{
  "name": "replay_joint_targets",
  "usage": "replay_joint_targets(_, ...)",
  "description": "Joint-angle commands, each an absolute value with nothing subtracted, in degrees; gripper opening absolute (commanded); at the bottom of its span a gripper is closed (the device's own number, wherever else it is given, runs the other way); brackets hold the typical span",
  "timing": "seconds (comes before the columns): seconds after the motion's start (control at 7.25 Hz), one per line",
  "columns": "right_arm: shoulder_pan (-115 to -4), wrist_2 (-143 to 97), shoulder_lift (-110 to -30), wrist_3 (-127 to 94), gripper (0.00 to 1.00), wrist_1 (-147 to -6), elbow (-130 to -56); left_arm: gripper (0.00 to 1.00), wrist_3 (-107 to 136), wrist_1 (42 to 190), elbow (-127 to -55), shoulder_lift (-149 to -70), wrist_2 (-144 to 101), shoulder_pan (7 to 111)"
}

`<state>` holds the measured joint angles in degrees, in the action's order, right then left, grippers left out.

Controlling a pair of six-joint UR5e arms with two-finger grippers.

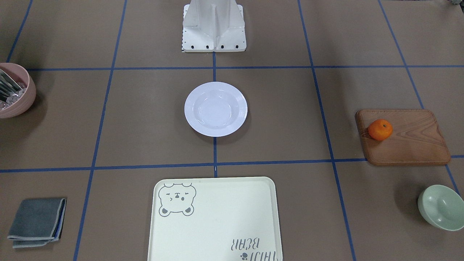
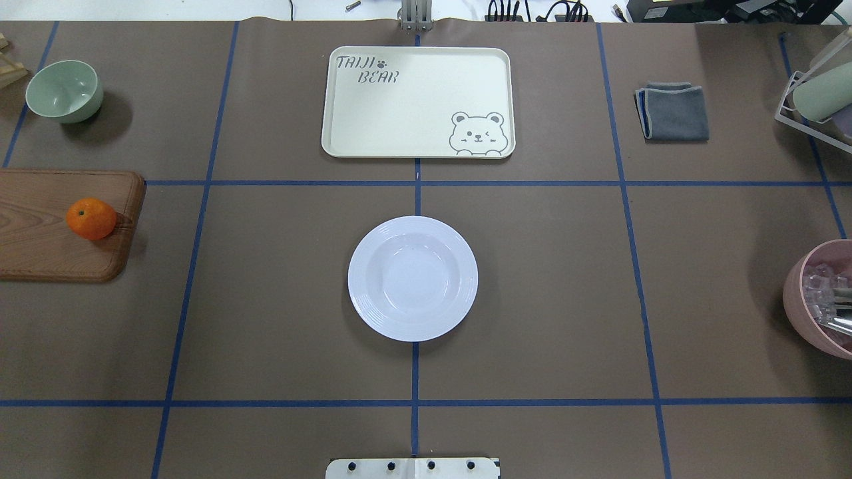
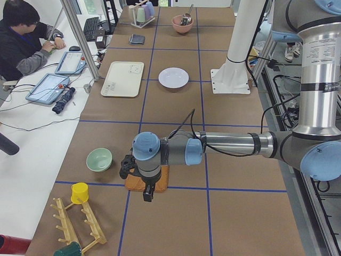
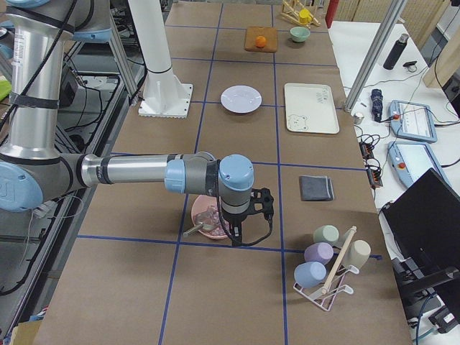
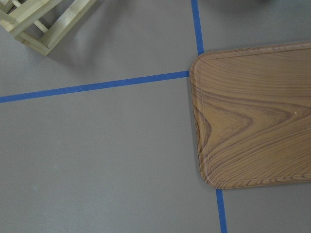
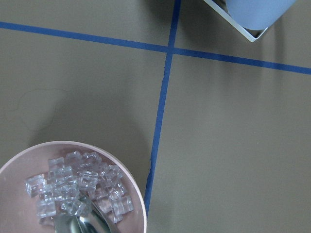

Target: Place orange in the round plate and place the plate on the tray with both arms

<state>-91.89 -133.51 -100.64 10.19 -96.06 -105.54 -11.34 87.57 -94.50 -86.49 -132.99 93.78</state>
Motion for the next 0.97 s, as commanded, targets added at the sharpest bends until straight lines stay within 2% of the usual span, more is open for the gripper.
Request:
replay_joint_targets(0.0, -91.8, -133.5, -100.6, 10.2, 1.00, -96.1, -105.6, 0.99, -11.3, 87.5, -94.7, -86.6, -133.1, 93.8)
replay_joint_targets(0.55, -91.1, -134.6, -99.7, 10.2, 1.00, -95.6, -106.3, 0.99, -11.3, 88.4, -95.1, -86.6, -132.5, 93.8)
replay_joint_targets(0.83, -90.9, -136.0, -99.7, 9.9, 1.00, -85.9, -106.3, 0.99, -11.3, 88.7, -95.1, -87.0, -132.5, 93.8)
